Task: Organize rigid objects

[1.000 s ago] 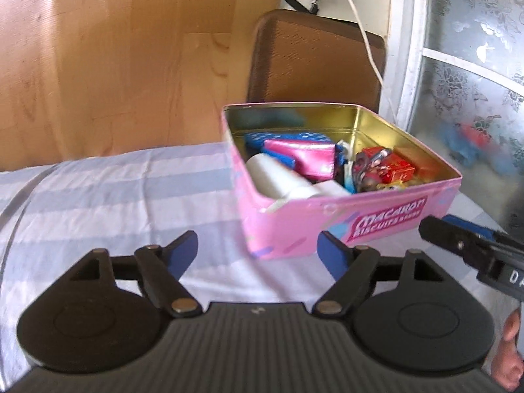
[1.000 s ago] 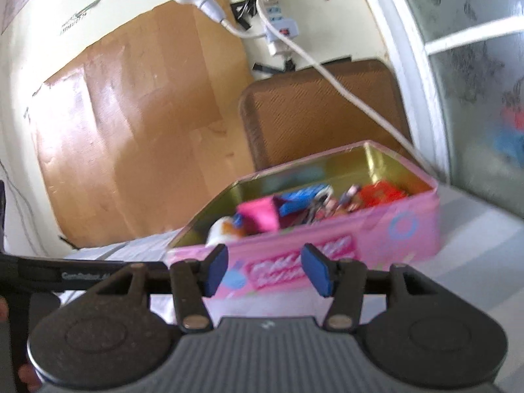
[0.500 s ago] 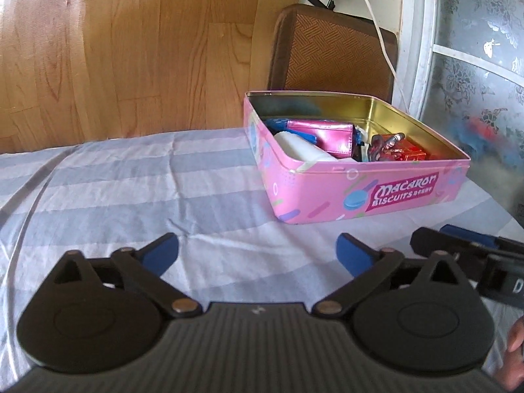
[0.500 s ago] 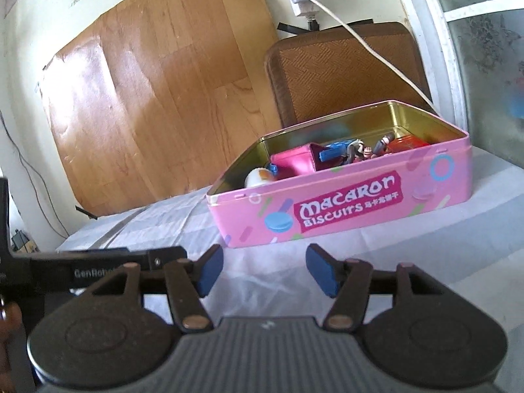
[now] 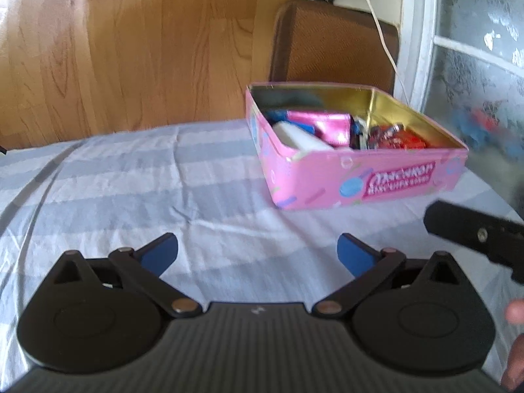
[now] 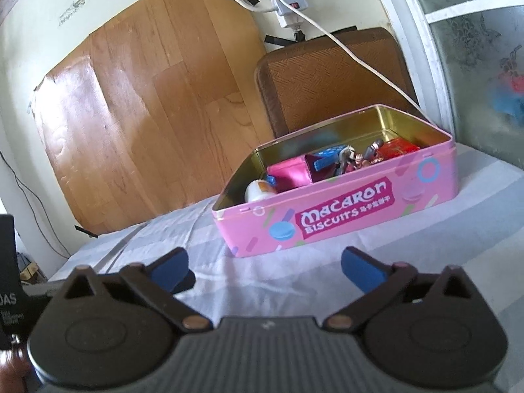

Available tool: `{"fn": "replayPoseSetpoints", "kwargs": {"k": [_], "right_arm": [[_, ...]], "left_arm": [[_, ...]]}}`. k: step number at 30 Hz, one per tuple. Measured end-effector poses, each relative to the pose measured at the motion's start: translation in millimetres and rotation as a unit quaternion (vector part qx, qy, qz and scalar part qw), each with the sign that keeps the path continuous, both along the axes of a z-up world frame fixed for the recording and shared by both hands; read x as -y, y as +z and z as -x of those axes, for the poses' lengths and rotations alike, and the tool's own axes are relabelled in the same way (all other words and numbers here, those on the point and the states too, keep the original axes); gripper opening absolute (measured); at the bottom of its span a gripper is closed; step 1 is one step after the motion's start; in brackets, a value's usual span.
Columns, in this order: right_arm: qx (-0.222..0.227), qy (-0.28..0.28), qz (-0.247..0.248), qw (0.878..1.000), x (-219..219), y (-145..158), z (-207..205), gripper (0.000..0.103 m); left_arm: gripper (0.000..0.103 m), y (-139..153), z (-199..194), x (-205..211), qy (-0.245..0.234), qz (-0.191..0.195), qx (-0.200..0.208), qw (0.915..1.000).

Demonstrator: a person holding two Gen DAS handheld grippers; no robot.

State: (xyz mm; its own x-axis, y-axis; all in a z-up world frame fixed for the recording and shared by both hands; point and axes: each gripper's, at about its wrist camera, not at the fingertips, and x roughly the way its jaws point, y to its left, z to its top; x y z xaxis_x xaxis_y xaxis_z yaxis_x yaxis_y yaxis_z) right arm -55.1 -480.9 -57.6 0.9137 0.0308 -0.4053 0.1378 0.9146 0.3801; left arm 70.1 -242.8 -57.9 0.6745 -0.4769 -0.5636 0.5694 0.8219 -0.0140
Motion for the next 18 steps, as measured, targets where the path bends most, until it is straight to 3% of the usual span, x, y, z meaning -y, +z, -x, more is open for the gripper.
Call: {"fn": "replayPoseSetpoints", "kwargs": {"k": [8, 14, 18], "right_arm": [[0.006, -0.024, -0.001, 1.000, 3, 2, 3, 0.103], [-0.002, -0.030, -0.015, 0.999, 11, -2, 2, 0.103], [-0.001, -0.037, -0.024, 0.999, 17, -3, 3, 0.103]], "left_arm": [[0.103, 1, 10, 8, 0.021, -0.038, 0.001, 0.9990], [0.103, -1, 11, 8, 0.039, -0.043, -0.044, 0.9974], [0.103, -4, 17, 10, 0.025, -0.046, -0.067, 0.9964]]}}
